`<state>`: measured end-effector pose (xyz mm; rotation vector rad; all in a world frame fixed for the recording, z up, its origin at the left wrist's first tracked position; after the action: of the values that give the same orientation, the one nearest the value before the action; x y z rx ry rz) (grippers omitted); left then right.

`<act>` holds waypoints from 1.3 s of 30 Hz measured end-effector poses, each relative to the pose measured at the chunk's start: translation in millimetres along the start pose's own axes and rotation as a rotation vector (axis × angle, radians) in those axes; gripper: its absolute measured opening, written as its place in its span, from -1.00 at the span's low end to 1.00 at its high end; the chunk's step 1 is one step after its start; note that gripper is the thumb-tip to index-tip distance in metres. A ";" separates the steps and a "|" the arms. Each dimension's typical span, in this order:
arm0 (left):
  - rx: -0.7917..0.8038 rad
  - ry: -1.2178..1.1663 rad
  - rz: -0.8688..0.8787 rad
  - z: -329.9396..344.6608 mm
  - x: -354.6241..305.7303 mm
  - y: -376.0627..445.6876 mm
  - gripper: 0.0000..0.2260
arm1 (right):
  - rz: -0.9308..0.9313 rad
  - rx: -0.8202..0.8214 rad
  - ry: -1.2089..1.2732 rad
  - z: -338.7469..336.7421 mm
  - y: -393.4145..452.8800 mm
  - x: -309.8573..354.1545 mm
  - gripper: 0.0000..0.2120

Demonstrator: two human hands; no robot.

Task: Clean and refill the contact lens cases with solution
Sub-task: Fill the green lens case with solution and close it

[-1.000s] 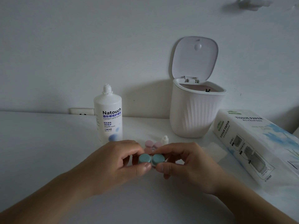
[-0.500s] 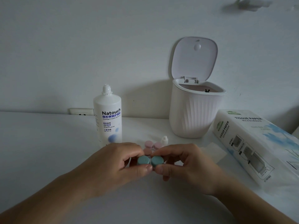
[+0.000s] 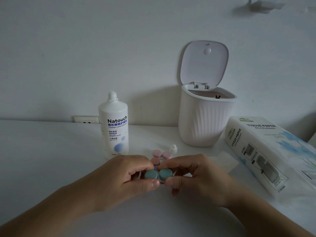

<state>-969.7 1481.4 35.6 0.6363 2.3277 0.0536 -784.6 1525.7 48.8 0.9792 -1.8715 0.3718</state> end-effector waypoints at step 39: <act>0.063 0.547 -0.018 -7.9 0.8 -5.4 -0.55 | 0.043 -0.262 -0.057 -26.7 5.7 -28.2 -0.98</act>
<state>-977.6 1478.2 39.8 0.6959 2.8703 0.1644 -766.4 1559.0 38.8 0.7800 -1.9373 0.1200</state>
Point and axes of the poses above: each hand's wrist, its own y-axis towards the middle knuckle, its own z-axis out of the palm, x = y × z, the point moved 5 cm from there along y, towards the middle knuckle, and after that the axes turned 4 degrees about x, right-handed, at the moved point
